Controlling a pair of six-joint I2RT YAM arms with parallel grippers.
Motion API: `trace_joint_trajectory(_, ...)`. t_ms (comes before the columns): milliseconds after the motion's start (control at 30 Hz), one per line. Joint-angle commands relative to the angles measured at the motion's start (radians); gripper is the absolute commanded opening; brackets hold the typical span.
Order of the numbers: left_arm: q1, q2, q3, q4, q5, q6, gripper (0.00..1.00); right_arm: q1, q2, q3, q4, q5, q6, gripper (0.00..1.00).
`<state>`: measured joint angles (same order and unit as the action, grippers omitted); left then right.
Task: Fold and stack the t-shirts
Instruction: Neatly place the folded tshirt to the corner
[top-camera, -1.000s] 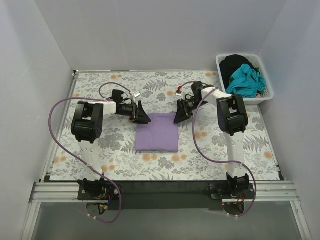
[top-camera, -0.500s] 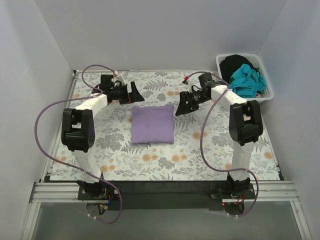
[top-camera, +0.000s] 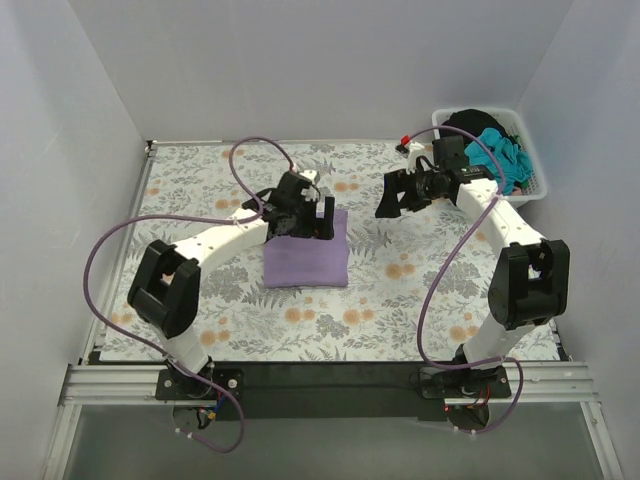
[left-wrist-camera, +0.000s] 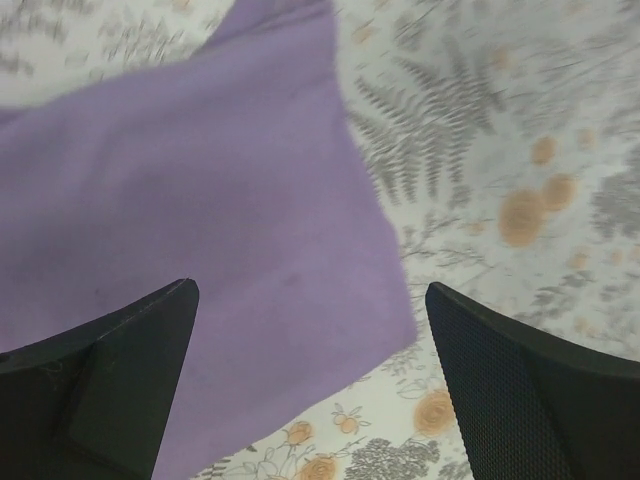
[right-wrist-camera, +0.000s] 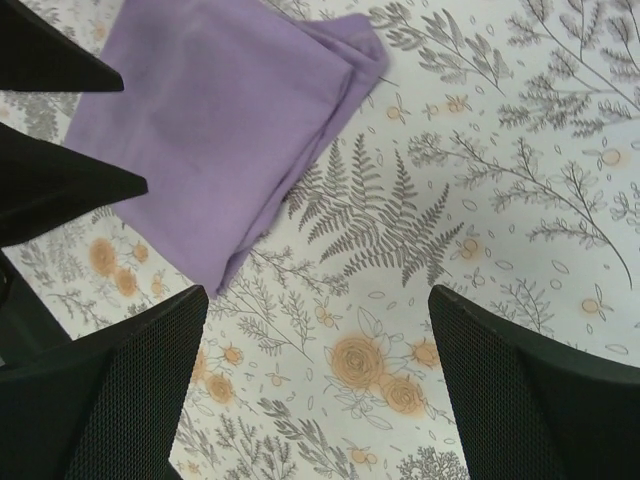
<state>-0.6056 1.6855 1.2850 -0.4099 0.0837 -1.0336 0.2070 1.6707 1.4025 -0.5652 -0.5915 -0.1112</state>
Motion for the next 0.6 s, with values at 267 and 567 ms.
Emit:
trace_joint_trajectory(267, -0.108, 0.192, -0.079, -0.087, -0.338, -0.131, 0.98, -0.023, -0.005, -0.045, 0.018, 0.007, -0.025, 0.98)
trace_joint_trajectory(567, 0.102, 0.292, -0.044, -0.132, -0.368, -0.132, 0.98, -0.034, -0.012, -0.060, 0.016, -0.002, -0.035, 0.98)
